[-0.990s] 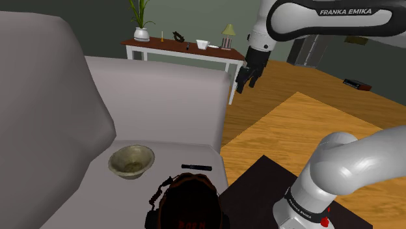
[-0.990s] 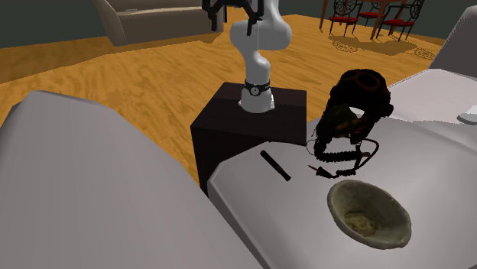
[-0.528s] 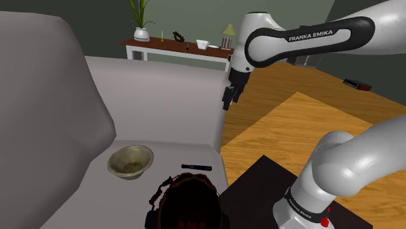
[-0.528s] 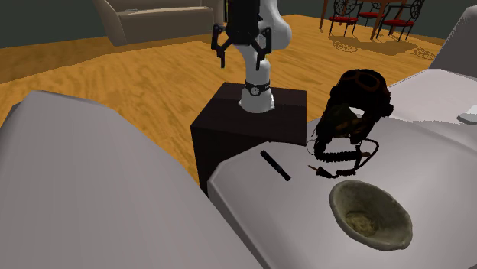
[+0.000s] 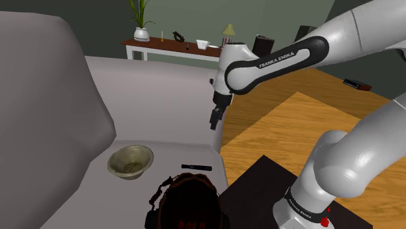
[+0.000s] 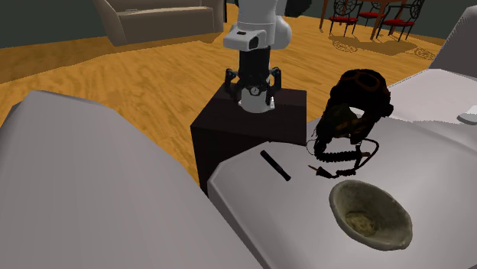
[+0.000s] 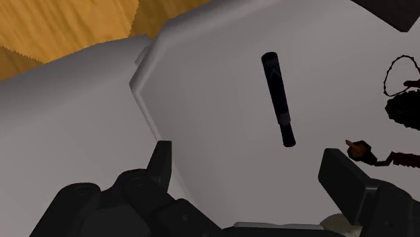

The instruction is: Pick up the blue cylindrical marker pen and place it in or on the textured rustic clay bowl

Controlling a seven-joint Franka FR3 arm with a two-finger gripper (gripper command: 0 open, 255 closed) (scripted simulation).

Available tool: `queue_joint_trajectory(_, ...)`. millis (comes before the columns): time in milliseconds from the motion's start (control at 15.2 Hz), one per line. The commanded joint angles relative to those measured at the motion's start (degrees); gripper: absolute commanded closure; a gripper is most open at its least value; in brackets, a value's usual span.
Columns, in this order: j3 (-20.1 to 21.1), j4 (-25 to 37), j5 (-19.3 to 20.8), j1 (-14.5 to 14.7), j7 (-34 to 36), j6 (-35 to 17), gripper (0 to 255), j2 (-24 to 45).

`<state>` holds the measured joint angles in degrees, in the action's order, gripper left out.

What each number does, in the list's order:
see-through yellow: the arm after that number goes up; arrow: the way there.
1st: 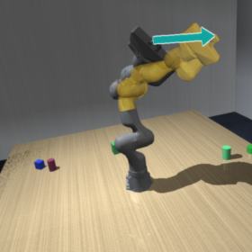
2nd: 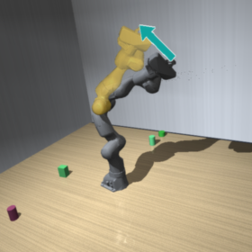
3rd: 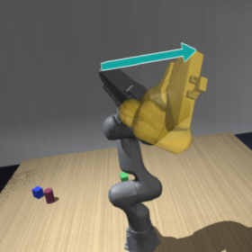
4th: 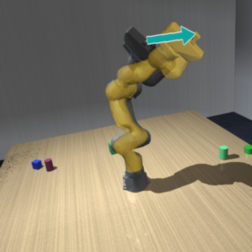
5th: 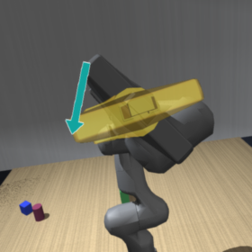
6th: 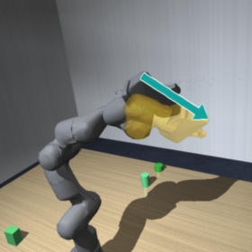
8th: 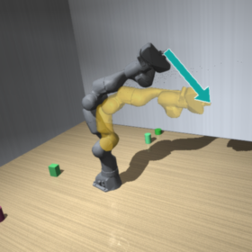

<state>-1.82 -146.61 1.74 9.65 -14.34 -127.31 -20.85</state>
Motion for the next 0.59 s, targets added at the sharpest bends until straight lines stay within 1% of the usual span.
queue_joint_trajectory(0,0.2,-0.6,-0.6,1.2,-1.9,-3.2,0,3.2)
queue_joint_trajectory(528,1.6,-0.6,-3.6,5.2,-10.1,-15.8,0,18.1)
